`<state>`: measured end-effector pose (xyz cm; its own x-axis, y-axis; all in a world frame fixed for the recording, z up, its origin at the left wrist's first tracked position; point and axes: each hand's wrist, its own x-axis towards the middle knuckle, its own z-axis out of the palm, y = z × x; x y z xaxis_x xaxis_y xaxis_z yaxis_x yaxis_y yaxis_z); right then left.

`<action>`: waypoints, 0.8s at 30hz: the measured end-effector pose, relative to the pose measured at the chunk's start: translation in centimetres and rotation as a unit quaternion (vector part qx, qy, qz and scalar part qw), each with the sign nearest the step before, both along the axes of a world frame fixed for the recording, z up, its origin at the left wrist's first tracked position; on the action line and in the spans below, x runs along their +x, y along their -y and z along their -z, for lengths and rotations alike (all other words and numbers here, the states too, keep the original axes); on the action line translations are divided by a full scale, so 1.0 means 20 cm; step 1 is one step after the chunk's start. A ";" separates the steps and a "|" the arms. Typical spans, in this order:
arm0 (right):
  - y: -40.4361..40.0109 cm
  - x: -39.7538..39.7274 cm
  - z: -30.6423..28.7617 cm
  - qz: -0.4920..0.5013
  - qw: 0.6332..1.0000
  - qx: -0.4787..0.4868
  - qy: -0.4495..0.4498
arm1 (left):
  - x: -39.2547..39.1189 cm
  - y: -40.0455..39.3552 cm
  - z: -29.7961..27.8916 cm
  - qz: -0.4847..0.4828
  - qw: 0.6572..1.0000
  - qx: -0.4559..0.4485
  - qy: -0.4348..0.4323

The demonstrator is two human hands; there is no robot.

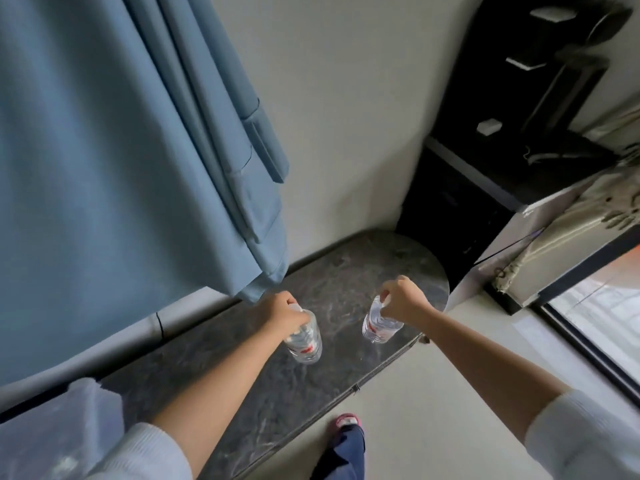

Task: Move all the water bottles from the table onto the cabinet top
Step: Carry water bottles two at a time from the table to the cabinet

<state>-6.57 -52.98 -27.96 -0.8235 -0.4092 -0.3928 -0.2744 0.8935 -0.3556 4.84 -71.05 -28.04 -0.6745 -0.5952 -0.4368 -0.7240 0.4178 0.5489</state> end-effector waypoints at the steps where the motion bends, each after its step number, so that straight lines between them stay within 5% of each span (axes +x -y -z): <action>1: 0.01 -0.06 0.00 -0.003 1.000 0.006 0.001 | -0.06 0.00 0.01 0.009 1.000 -0.004 0.010; 13: 0.05 -0.81 0.12 -0.051 0.997 0.049 0.020 | -0.72 -0.04 0.14 -0.018 0.999 0.026 0.028; 24: 0.12 -1.51 0.30 -0.331 0.938 0.108 -0.001 | -1.37 -0.14 0.26 -0.190 0.978 0.078 0.034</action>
